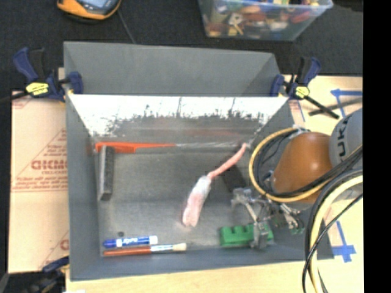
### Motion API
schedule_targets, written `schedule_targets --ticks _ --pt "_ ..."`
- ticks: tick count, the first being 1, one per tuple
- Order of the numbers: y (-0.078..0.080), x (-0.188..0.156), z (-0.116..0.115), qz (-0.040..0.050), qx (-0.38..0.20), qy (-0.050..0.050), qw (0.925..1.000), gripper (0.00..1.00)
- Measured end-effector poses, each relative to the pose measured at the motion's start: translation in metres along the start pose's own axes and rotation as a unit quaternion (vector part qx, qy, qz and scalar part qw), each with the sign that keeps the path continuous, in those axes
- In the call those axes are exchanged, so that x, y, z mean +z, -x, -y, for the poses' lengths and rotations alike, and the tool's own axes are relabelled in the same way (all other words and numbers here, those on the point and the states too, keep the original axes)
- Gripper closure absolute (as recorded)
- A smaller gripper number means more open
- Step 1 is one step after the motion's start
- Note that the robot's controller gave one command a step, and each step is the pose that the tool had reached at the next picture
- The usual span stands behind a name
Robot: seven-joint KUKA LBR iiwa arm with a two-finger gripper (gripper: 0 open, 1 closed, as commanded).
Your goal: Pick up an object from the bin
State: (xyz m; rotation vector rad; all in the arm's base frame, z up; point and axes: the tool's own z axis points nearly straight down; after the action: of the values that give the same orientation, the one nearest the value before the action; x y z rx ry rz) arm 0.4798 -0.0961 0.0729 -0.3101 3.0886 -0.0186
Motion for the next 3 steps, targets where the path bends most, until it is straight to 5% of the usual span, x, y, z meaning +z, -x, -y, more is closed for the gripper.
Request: schedule_targets --ticks 1,3 --pt "-0.0035 0.0005 -0.0048 -0.0061 -0.035 0.002 0.9994 1.00" --pt "-0.0035 -0.0039 -0.0043 -0.0058 -0.036 0.002 0.9993 1.00"
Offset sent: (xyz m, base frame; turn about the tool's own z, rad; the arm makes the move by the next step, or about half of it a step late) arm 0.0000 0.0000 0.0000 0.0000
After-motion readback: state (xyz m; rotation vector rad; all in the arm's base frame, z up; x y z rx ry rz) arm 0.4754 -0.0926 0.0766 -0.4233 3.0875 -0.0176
